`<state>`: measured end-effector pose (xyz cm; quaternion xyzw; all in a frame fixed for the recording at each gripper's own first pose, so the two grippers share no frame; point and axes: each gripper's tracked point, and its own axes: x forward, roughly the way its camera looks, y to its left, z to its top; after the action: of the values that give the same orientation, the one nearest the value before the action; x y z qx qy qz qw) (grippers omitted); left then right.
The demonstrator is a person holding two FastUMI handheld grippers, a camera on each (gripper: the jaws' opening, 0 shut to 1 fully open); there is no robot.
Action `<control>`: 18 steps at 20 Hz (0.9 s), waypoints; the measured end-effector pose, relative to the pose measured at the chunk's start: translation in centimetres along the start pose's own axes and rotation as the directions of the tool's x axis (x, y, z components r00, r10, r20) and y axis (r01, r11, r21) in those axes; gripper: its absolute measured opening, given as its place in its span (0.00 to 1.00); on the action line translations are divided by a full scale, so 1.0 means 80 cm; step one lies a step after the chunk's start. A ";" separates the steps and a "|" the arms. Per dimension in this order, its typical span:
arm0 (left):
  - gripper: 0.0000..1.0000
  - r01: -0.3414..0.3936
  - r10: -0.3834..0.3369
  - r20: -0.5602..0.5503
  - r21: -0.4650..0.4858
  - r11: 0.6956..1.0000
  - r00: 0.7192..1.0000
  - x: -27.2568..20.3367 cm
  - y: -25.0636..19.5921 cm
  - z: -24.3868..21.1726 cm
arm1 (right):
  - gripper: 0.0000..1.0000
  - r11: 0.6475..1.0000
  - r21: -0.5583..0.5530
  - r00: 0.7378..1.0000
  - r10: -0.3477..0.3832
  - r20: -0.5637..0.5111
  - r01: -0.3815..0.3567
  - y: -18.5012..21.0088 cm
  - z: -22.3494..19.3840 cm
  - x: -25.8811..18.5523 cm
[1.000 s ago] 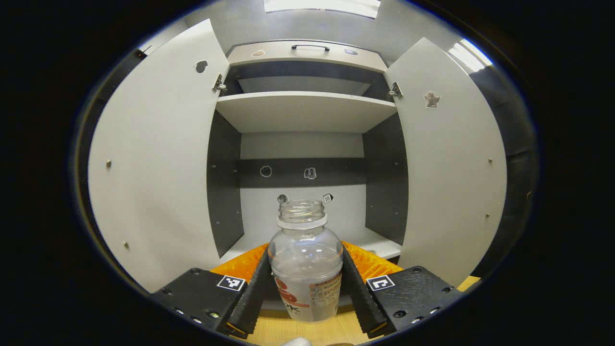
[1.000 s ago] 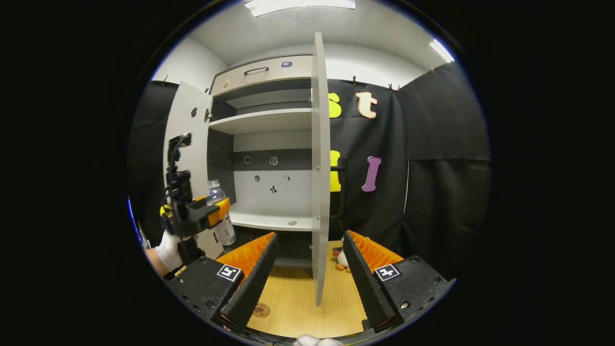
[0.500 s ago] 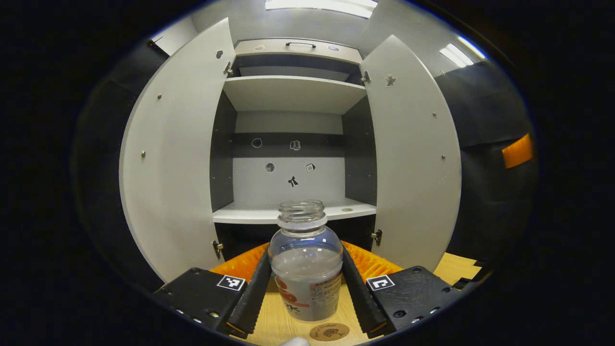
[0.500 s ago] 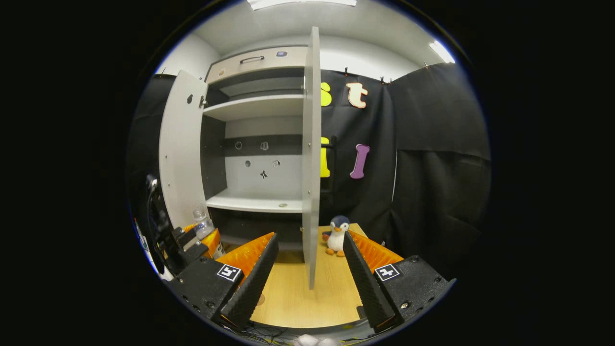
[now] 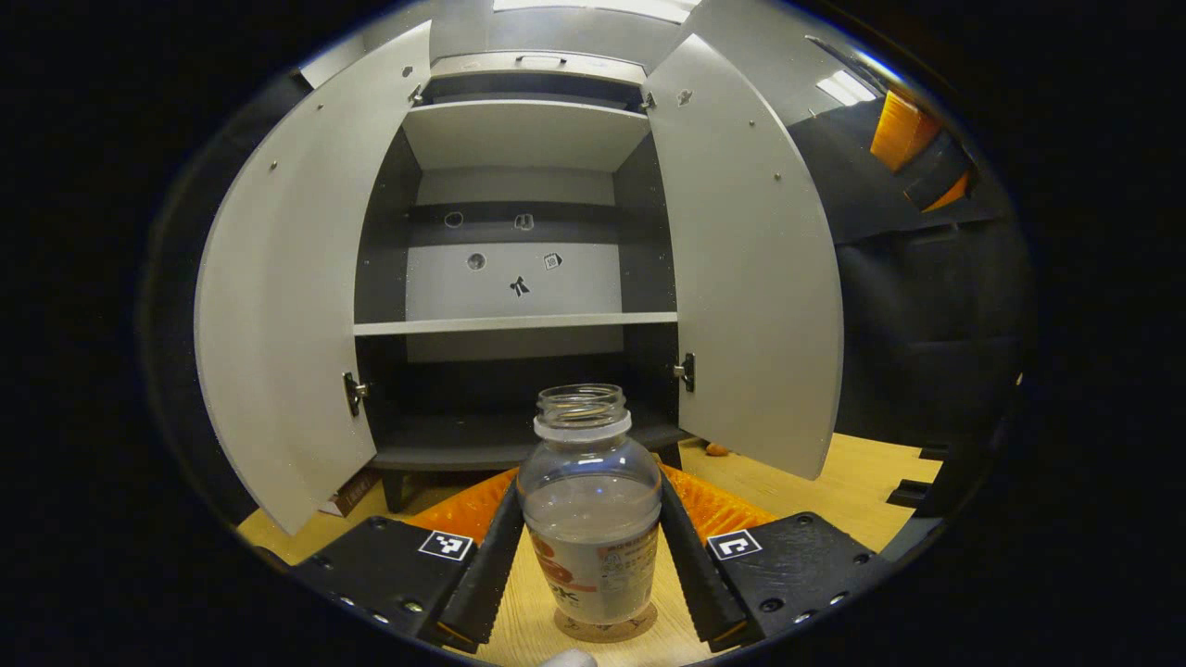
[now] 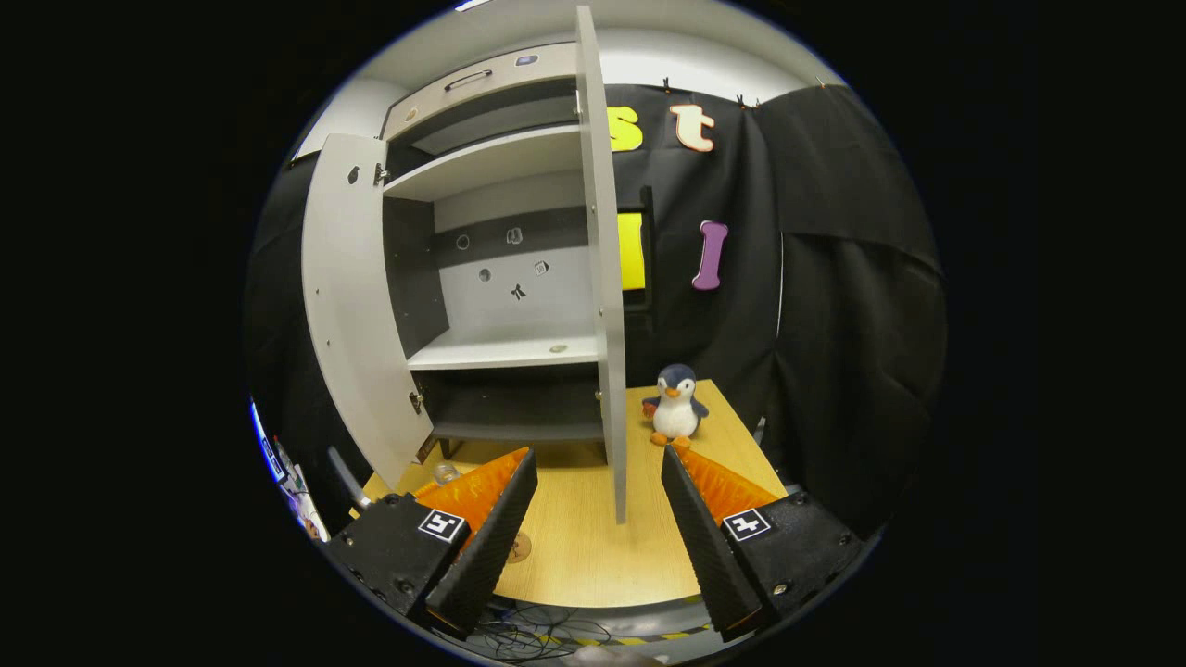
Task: Grasp the bottle in the cabinet with the left hand and place it on the coaster, then close the right door with the right hand and the left door with the left hand.
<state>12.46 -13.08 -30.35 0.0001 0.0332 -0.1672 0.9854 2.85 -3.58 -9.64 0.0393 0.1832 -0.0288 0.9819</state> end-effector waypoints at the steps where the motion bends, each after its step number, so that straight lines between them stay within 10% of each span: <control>1: 0.77 0.005 -0.005 0.006 -0.009 1.000 1.000 0.005 0.001 -0.008 | 0.83 1.000 -0.018 1.000 -0.013 -0.006 0.013 -0.001 -0.003 0.000; 18: 0.88 0.026 -0.026 -0.003 0.041 0.999 1.000 0.011 0.004 -0.067 | 0.83 0.995 -0.091 0.999 -0.030 0.020 0.032 0.018 0.000 -0.025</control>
<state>13.07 -12.99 -35.75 0.0201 0.0310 -0.1805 0.9829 1.08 -2.08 -8.78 -0.0088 0.1760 -0.0359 0.9837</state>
